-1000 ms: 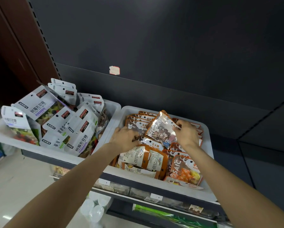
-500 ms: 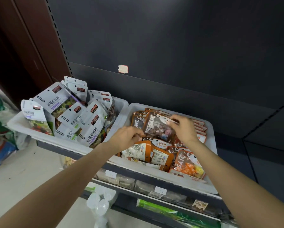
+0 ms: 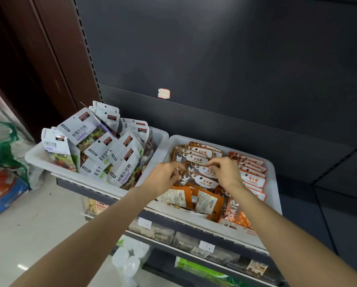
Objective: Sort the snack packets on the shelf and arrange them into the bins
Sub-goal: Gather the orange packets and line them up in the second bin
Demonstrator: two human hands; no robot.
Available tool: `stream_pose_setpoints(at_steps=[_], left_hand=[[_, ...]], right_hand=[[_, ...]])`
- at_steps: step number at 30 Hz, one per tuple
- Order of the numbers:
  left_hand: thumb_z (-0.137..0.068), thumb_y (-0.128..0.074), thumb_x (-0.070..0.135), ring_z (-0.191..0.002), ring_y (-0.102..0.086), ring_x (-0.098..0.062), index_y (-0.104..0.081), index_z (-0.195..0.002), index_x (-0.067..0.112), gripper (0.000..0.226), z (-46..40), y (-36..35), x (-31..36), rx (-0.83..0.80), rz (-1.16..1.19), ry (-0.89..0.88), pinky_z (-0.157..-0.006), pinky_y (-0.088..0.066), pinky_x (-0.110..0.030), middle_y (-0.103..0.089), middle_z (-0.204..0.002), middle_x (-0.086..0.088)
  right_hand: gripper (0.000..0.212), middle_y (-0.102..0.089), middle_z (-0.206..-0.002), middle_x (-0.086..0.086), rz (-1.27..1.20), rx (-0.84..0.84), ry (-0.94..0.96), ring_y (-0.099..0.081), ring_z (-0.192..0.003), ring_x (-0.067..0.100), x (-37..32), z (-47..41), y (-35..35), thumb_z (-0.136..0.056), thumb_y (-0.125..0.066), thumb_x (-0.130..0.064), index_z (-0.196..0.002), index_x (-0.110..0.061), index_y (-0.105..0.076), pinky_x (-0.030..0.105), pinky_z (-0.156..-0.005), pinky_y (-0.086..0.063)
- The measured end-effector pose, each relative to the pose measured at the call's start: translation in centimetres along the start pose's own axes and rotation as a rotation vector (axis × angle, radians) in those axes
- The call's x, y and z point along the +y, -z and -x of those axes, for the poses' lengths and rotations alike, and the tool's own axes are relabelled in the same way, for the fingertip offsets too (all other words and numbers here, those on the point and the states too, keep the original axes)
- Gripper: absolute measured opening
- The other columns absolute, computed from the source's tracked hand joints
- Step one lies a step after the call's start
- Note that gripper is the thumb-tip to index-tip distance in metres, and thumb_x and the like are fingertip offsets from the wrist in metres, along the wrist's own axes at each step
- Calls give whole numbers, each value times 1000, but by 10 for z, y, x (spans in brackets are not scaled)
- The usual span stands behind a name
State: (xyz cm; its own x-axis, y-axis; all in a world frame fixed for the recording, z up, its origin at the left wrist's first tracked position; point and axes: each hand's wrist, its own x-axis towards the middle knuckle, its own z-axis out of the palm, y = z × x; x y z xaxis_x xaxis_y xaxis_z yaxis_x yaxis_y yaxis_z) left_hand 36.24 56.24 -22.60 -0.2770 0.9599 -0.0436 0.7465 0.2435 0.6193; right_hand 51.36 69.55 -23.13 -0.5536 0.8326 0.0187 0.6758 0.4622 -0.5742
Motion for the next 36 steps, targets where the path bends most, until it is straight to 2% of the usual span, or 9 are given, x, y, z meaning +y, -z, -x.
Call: stream_pose_setpoints(at_steps=[4, 7, 10, 17, 20, 28, 31, 33, 36], left_hand=[[-92, -50, -4, -108, -59, -15, -61, -118, 13, 33, -9, 3, -3, -24, -31, 33, -95, -47, -22, -63, -116, -5], [-93, -49, -4, -108, -60, -16, -67, -110, 11, 28, -13, 5, -7, 3, -7, 43, -94, -45, -19, -64, -118, -6], [-94, -49, -2, -107, -62, -16, -69, -103, 12, 27, -14, 8, -4, 68, 83, 66, -89, -47, -20, -67, -113, -4], [-95, -51, 4, -105, -63, -14, -67, -97, 14, 19, -26, 16, 6, 157, 265, 107, -74, -46, -10, -67, -113, -2], [-91, -58, 5, -105, -62, -15, -64, -97, 16, 13, -29, 10, 7, 195, 371, 157, -72, -45, -10, -66, -112, -3], [-87, -66, 24, -118, -55, -23, -41, -132, 15, 52, -40, -19, 4, -7, 188, 197, -96, -46, -31, -54, -131, -4], [-86, -66, 31, -135, -37, -24, -34, -141, 23, 64, -48, -24, 2, 29, 22, 108, -112, -33, -42, -35, -147, -2], [-86, -65, 37, -141, -27, -24, -26, -146, 27, 72, -55, -27, 4, 4, -44, 68, -115, -26, -47, -26, -153, -1], [-88, -64, 33, -141, -28, -25, -23, -148, 26, 73, -69, -33, 8, -54, -46, 96, -116, -25, -46, -27, -154, -2]], right_hand=[[29, -64, -120, 1, -76, -91, 39, -57, -117, 17, 0, 5, 5, -89, -63, -15, -118, -19, -63, 30, -95, -47], [57, -51, -136, -2, -110, -285, 4, -48, -127, 17, -1, 13, 9, -86, -67, -25, -138, -24, -45, 26, -92, -43], [61, -47, -141, -2, -104, -340, 41, -44, -131, 17, 1, 23, 7, -85, -67, -21, -140, -26, -40, 32, -100, -43], [32, -61, -125, -3, -266, -164, 65, -56, -117, 13, 1, 18, 6, -93, -57, -24, -125, -21, -56, 11, -76, -44], [20, -67, -113, 1, -171, -9, 73, -63, -106, 13, 6, 14, 5, -94, -55, -23, -110, -16, -65, 18, -80, -51], [17, -68, -97, 7, -180, 305, -13, -65, -80, 15, 11, 8, 26, -96, -51, -18, -105, -8, -61, 24, -64, -53], [22, -65, -93, 5, -192, 392, -47, -63, -71, 16, 12, 7, 41, -96, -51, -13, -118, -14, -53, 26, -60, -54], [33, -63, -96, 5, -229, 331, -87, -67, -76, 21, 14, 5, 46, -96, -51, -11, -127, -20, -50, 34, -64, -58], [18, -64, -108, 8, -208, 214, -129, -66, -88, 22, 17, 2, 50, -98, -47, -14, -108, -16, -62, 36, -73, -58]])
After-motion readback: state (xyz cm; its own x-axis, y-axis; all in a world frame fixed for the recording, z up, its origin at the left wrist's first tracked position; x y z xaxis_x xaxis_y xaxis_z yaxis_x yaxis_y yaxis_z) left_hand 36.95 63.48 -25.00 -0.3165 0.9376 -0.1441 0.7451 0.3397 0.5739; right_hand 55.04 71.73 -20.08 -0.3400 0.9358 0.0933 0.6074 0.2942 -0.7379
